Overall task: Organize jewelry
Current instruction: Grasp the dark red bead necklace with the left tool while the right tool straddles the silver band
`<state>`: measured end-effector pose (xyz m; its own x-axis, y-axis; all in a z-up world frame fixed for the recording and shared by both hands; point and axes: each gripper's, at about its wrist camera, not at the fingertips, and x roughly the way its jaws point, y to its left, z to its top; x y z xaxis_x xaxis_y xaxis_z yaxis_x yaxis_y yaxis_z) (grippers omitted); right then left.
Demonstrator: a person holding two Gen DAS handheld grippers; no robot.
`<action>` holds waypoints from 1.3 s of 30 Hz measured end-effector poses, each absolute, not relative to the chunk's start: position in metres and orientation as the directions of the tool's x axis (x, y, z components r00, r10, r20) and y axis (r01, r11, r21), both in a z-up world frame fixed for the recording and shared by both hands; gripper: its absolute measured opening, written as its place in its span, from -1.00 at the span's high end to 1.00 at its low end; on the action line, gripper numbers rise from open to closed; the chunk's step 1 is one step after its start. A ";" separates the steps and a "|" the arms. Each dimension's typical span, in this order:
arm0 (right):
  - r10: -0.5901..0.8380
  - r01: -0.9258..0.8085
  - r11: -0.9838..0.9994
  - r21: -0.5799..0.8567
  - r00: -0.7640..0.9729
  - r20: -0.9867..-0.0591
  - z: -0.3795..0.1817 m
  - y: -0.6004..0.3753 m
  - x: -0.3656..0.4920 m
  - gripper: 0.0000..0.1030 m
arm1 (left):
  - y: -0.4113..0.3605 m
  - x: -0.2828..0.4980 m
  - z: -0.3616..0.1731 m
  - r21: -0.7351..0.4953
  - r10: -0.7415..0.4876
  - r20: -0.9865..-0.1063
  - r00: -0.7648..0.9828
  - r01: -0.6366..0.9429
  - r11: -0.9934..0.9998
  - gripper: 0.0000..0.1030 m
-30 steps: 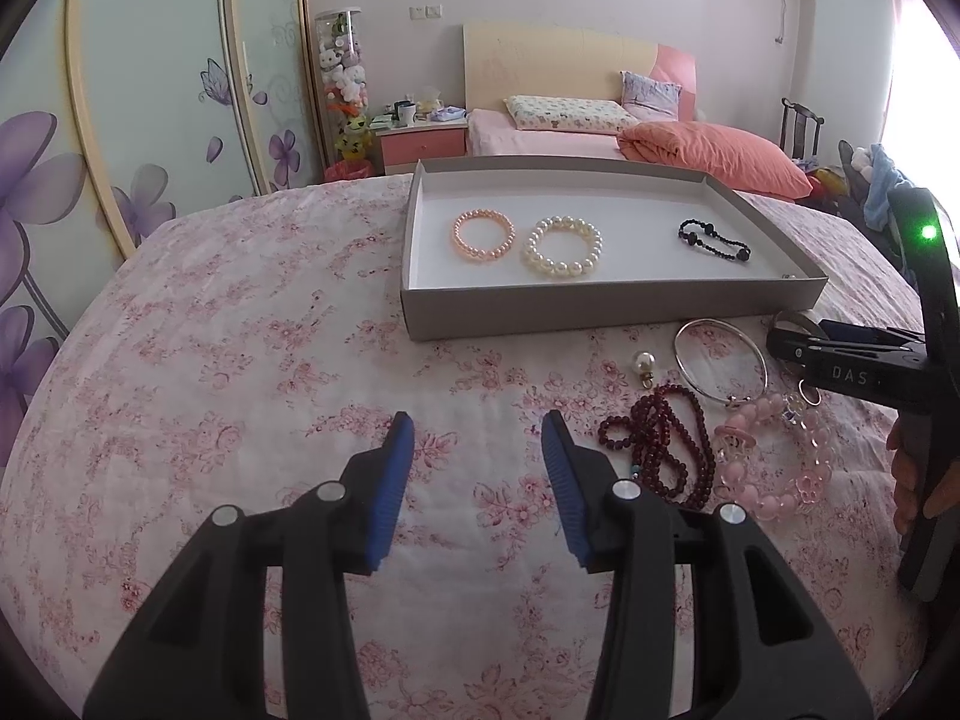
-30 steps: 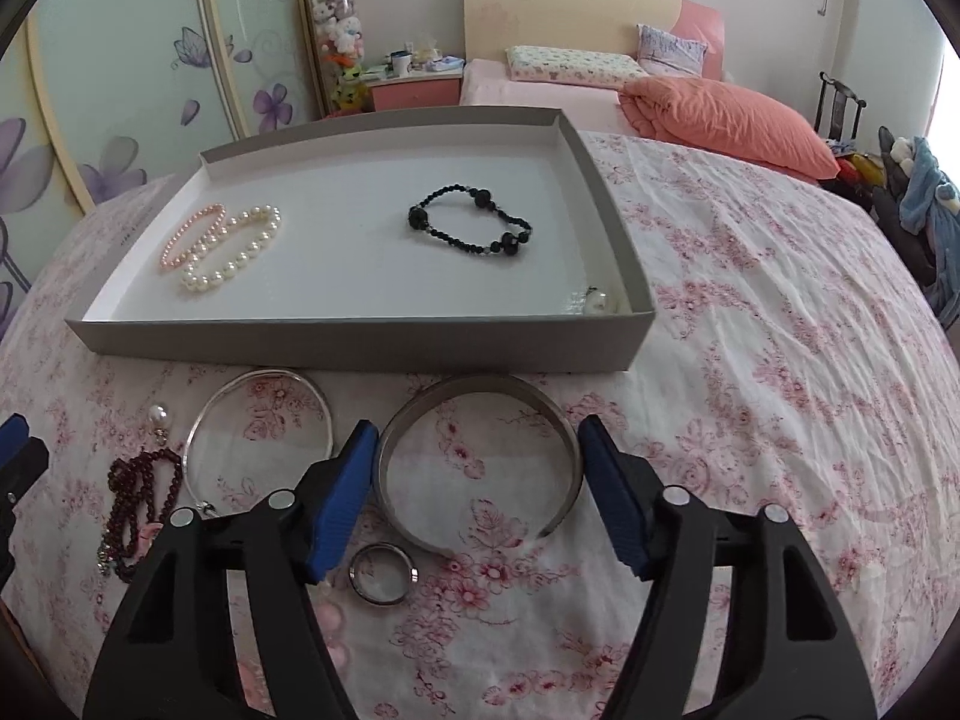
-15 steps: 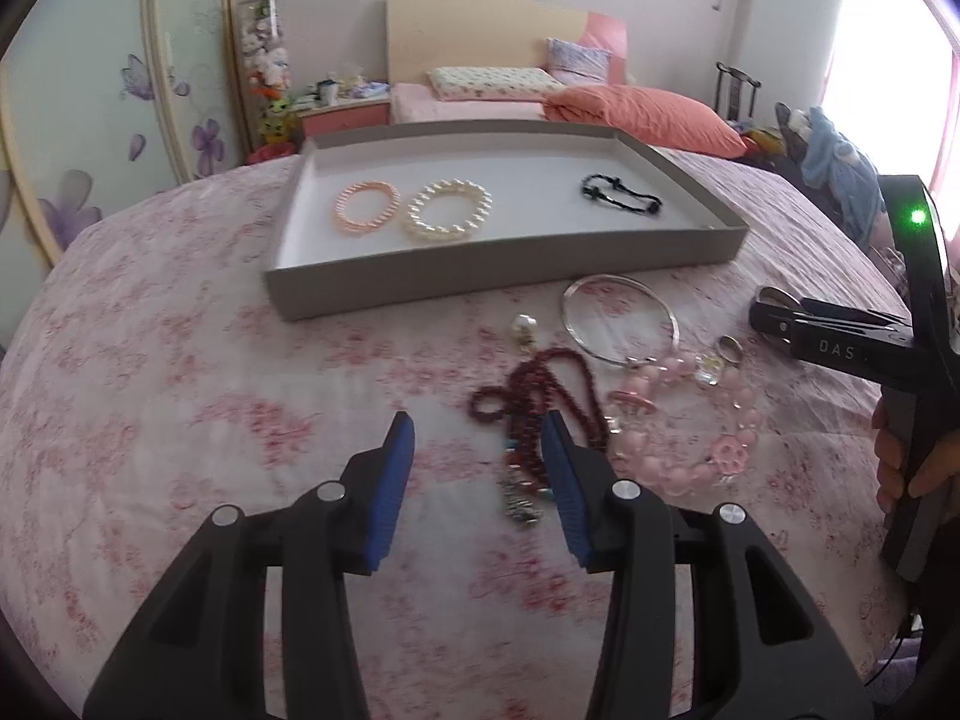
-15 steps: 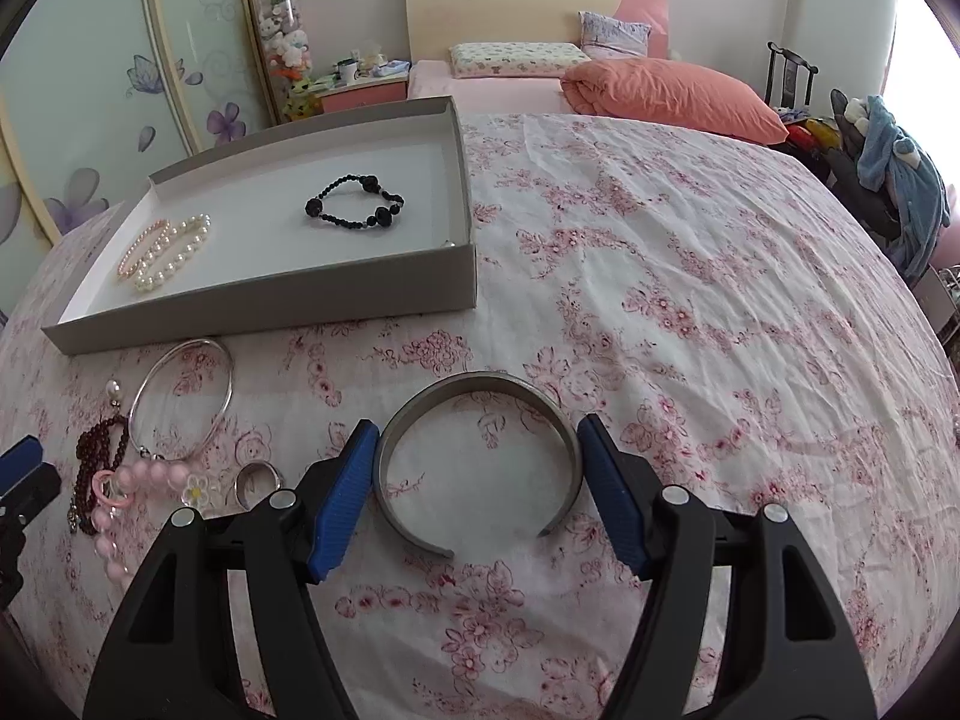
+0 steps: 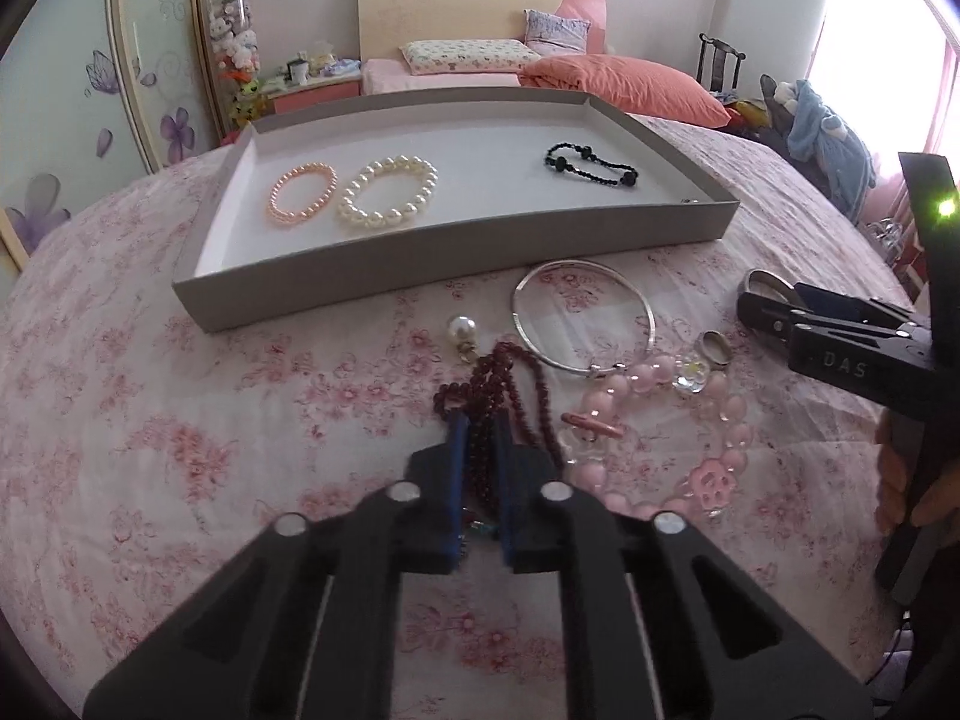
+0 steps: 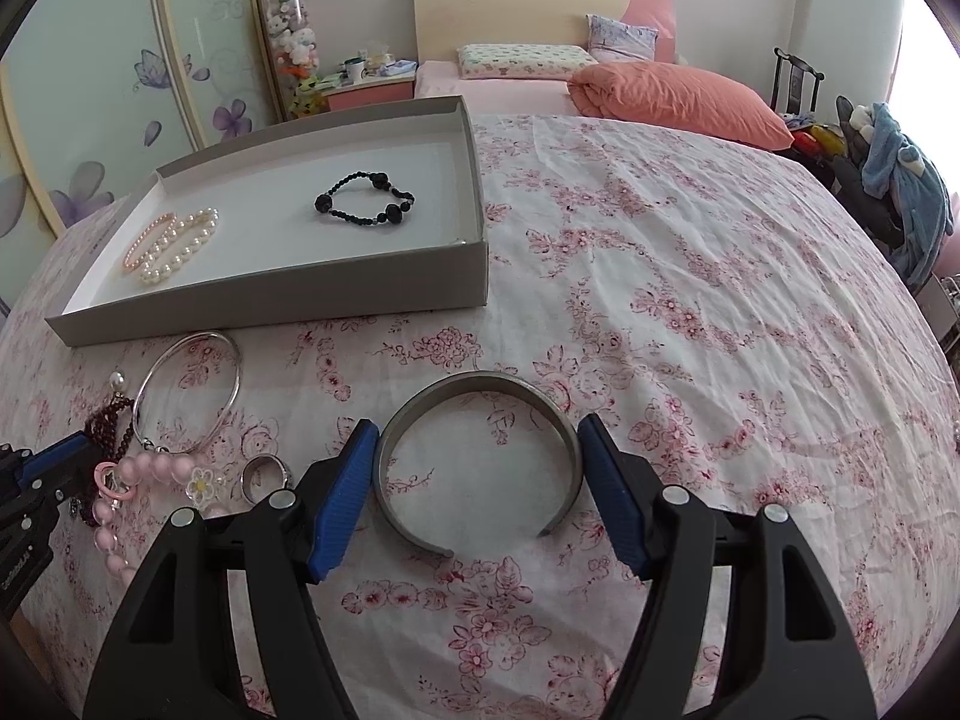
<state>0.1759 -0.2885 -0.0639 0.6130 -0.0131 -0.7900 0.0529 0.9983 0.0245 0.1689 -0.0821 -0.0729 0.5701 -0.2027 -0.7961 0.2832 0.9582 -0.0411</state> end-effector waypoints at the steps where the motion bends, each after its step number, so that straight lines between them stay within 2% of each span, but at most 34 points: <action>1: -0.010 0.048 0.999 0.025 0.613 -0.790 -0.064 -0.288 0.176 -0.32 | -0.081 0.168 -0.073 -0.035 -0.198 -0.795 0.573 0.284 0.958 0.81; 13: 0.036 -0.038 0.999 0.016 0.611 -0.790 -0.063 -0.270 0.166 -0.33 | -0.011 0.169 -0.069 0.009 -0.079 -0.803 0.591 0.145 0.989 0.78; 15: 0.037 -0.038 0.999 0.018 0.611 -0.791 -0.063 -0.271 0.166 -0.33 | -0.010 0.168 -0.069 0.003 -0.085 -0.803 0.589 0.147 0.989 0.59; 16: 0.037 -0.037 0.999 0.018 0.611 -0.791 -0.063 -0.271 0.166 -0.33 | -0.011 0.168 -0.069 0.001 -0.090 -0.803 0.589 0.153 0.988 0.37; 17: 0.037 -0.037 0.999 0.018 0.611 -0.791 -0.063 -0.271 0.166 -0.33 | -0.013 0.166 -0.069 0.000 -0.095 -0.802 0.590 0.159 0.987 0.24; 18: 0.037 -0.037 0.999 0.018 0.611 -0.791 -0.063 -0.271 0.166 -0.33 | -0.016 0.165 -0.069 0.008 -0.093 -0.799 0.594 0.165 0.986 0.21; 19: 0.037 -0.037 0.999 0.019 0.611 -0.791 -0.063 -0.271 0.166 -0.33 | -0.018 0.164 -0.070 0.014 -0.092 -0.796 0.598 0.169 0.986 0.21; 20: 0.038 -0.037 0.999 0.019 0.611 -0.791 -0.063 -0.271 0.166 -0.33 | -0.020 0.164 -0.070 0.010 -0.097 -0.794 0.600 0.173 0.985 0.30; 21: 0.038 -0.037 0.999 0.019 0.611 -0.790 -0.063 -0.271 0.166 -0.32 | -0.021 0.164 -0.070 0.005 -0.103 -0.793 0.600 0.175 0.984 0.43; 22: 0.038 -0.037 0.999 0.020 0.612 -0.790 -0.063 -0.271 0.166 -0.32 | -0.020 0.165 -0.070 0.004 -0.102 -0.794 0.600 0.173 0.985 0.74; 23: 0.039 -0.037 0.999 0.021 0.612 -0.790 -0.063 -0.272 0.166 -0.32 | -0.019 0.166 -0.069 -0.003 -0.105 -0.795 0.597 0.170 0.985 0.81; 31: 0.058 -0.026 0.998 0.053 0.622 -0.781 -0.061 -0.276 0.160 -0.31 | -0.005 0.164 -0.067 -0.001 -0.072 -0.791 0.608 0.117 0.993 0.82; 39: 0.071 -0.045 0.997 0.054 0.688 -0.722 -0.046 -0.270 0.147 -0.31 | 0.007 0.151 -0.042 0.012 -0.034 -0.725 0.688 0.062 0.998 0.84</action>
<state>0.1468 -0.2696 -0.0459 0.6880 0.0705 -0.7223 -0.0454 0.9975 0.0542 0.1514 0.0067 -0.0417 0.6875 -0.0341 -0.7253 0.0623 0.9980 0.0121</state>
